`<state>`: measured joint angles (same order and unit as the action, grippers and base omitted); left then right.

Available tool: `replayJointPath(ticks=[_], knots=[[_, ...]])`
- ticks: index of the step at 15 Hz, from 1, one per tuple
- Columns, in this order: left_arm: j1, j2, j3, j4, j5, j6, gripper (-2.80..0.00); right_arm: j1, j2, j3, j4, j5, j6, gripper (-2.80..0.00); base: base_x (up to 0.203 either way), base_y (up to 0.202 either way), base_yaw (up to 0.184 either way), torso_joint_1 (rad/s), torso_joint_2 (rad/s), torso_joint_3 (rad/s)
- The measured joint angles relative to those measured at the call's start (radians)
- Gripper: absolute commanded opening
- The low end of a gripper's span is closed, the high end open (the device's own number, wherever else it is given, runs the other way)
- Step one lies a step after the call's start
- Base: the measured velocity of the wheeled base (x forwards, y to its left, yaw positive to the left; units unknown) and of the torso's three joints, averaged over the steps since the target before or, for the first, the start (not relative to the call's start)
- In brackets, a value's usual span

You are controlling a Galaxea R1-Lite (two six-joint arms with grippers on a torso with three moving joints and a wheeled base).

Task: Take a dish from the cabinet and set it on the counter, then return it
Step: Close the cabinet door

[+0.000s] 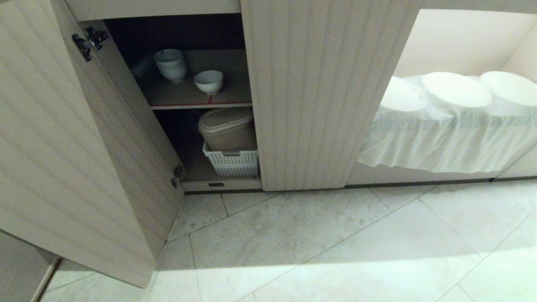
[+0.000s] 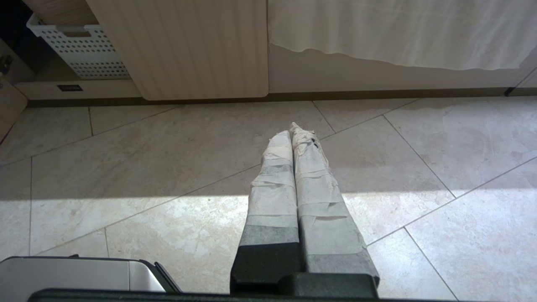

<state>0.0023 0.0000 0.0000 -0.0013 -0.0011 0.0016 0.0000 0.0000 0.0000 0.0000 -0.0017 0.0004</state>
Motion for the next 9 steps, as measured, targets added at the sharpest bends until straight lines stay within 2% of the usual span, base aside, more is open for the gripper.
replayJointPath(ticks=[9], knots=[[0.0,0.0,0.0,0.0,-0.001,0.0,-2.8,0.0,0.0,0.0,0.0,0.0,0.0,-2.8,0.0,0.0,0.0,0.0,0.0,0.0]])
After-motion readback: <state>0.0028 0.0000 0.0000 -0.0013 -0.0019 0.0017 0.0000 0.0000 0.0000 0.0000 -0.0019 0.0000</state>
